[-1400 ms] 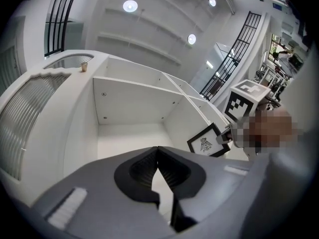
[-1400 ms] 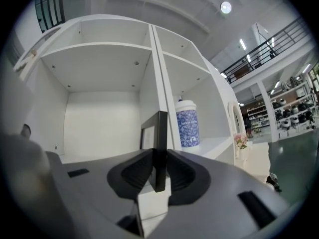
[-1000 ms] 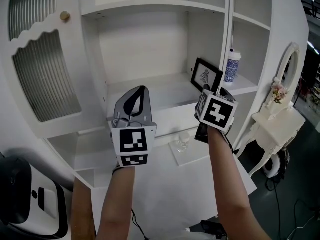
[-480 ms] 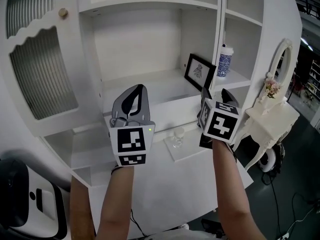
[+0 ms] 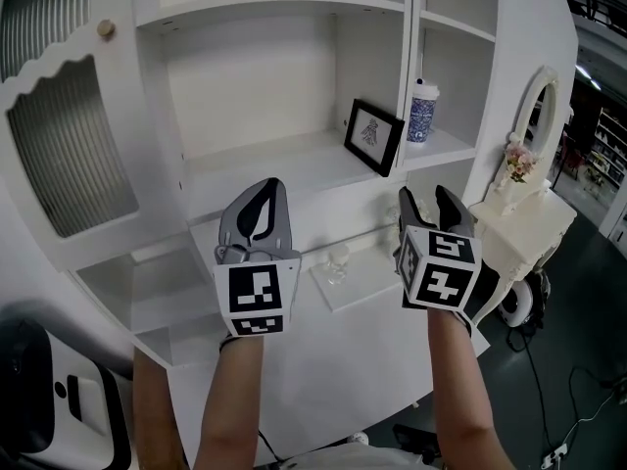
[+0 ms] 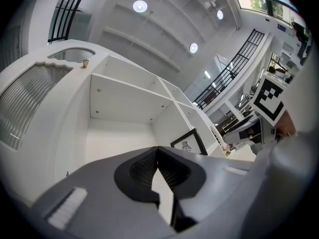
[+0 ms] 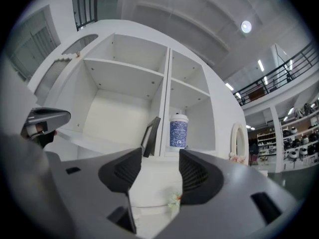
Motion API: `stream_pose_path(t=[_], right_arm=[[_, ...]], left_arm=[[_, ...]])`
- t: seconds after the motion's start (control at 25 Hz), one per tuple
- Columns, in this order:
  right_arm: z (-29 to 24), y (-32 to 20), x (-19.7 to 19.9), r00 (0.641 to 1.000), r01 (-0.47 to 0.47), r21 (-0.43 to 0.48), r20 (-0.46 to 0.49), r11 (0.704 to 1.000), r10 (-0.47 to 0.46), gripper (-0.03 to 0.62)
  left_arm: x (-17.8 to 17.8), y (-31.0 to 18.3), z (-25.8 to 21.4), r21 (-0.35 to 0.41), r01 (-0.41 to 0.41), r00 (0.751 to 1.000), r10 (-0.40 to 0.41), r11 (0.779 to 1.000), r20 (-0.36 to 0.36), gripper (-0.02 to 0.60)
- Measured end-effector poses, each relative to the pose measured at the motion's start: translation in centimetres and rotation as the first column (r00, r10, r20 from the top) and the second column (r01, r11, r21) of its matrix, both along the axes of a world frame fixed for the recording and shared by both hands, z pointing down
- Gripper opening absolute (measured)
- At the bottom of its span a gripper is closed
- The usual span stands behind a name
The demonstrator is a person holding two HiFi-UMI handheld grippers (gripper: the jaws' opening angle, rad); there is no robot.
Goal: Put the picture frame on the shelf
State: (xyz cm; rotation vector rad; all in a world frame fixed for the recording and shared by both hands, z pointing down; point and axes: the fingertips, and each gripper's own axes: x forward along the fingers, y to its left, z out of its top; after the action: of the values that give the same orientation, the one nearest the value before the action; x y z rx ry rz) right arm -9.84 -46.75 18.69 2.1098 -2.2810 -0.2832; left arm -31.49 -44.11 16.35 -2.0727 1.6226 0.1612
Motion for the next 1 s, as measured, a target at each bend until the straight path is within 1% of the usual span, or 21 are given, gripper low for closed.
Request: stream_pose_path(t=[0.12, 0.24, 0.4, 0.56, 0.64, 0.8, 0.92, 1.0], right_arm=[[0.5, 0.7, 0.4, 0.999, 0.023, 0.004, -0.027, 1.000, -0.023, 0.229], [1.3, 1.4, 0.8, 0.998, 0.034, 0.015, -0.051, 0.999, -0.034, 0.196], [2.2, 2.4, 1.4, 0.998, 0.042, 0.035, -0.052, 0.999, -0.040, 0.072], [2.6, 3.3, 1.4, 0.996, 0.089, 0.063, -0.037, 0.994, -0.087, 0.022], [2.6, 4.0, 1.2, 0.992, 0.120, 0.095, -0.048, 0.988, -0.116, 0.011], [3.3, 5.3, 0.7, 0.983, 0.177, 0.170, -0.074, 0.969, -0.167, 0.009], [4.2, 5.9, 1.1, 0.984, 0.178, 0.169, -0.062, 0.969, -0.169, 0.009], [4.4, 5.9, 1.5, 0.986, 0.160, 0.165, -0.070, 0.973, -0.150, 0.009]], left_arm=[[0.3, 0.2, 0.3, 0.008, -0.010, 1.000, 0.010, 1.000, 0.001, 0.009], [0.8, 0.5, 0.4, 0.017, -0.026, 1.000, 0.026, 1.000, 0.001, 0.009], [1.4, 0.9, 1.4, 0.019, -0.044, 0.999, 0.044, 0.999, 0.000, 0.009], [1.8, 0.7, 3.2, -0.010, -0.056, 0.998, 0.056, 0.998, -0.010, 0.009], [2.1, 0.8, 3.6, -0.015, -0.072, 0.997, 0.072, 0.997, -0.023, 0.009], [3.0, 1.2, 4.5, -0.025, -0.148, 0.988, 0.147, 0.989, -0.039, 0.009], [3.0, 1.5, 5.3, -0.036, -0.157, 0.987, 0.155, 0.987, -0.052, 0.009], [3.1, 1.7, 5.5, -0.031, -0.149, 0.988, 0.148, 0.988, -0.034, 0.009]])
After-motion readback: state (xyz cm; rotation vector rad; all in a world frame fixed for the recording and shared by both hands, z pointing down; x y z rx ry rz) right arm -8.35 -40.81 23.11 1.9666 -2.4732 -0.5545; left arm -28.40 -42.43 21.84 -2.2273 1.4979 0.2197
